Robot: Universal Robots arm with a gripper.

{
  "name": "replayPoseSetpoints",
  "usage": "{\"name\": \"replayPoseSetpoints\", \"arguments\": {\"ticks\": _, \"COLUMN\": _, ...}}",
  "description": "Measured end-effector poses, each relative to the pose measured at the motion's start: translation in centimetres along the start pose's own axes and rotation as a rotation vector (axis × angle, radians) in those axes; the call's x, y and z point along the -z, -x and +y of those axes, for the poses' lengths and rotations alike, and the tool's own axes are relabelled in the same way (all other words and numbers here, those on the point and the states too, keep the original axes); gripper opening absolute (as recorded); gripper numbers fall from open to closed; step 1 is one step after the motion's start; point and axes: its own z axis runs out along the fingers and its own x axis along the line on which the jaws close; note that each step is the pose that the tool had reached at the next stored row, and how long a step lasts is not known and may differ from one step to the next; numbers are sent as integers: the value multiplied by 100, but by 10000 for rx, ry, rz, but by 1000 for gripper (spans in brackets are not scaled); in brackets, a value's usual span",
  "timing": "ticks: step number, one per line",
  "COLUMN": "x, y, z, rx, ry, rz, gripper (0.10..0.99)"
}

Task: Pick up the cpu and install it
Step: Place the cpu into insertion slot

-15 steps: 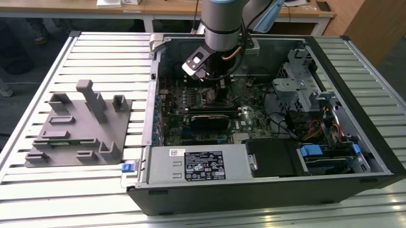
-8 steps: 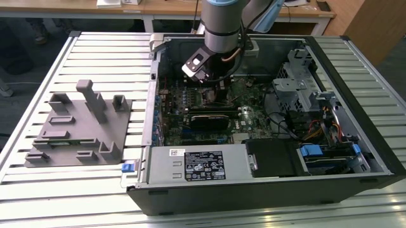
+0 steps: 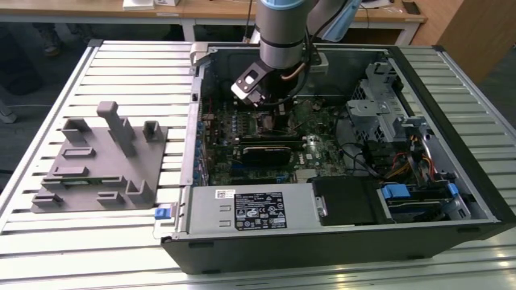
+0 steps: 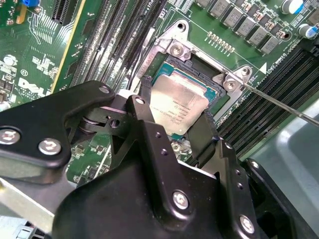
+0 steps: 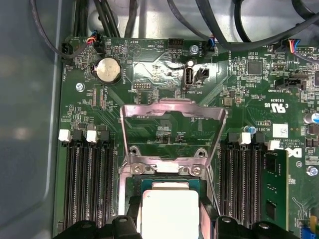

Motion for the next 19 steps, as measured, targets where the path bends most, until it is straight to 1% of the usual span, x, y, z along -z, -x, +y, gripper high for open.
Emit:
{"name": "replayPoseSetpoints", "arguments": {"ticks": 11, "x": -9, "y": -2, "z": -1, "rx": 0, "ry": 0, "rz": 0, "gripper": 541}}
{"name": "replayPoseSetpoints", "arguments": {"ticks": 13, "x": -9, "y": -2, "z": -1, "rx": 0, "ry": 0, "rz": 0, "gripper": 553}}
{"name": "replayPoseSetpoints", "arguments": {"ticks": 14, "x": -9, "y": -2, "z": -1, "rx": 0, "ry": 0, "rz": 0, "gripper": 616}}
{"name": "replayPoseSetpoints", "arguments": {"ticks": 19, "x": -10, "y": -9, "z": -1, "rx": -1, "ry": 1, "rz": 2, "gripper": 616}}
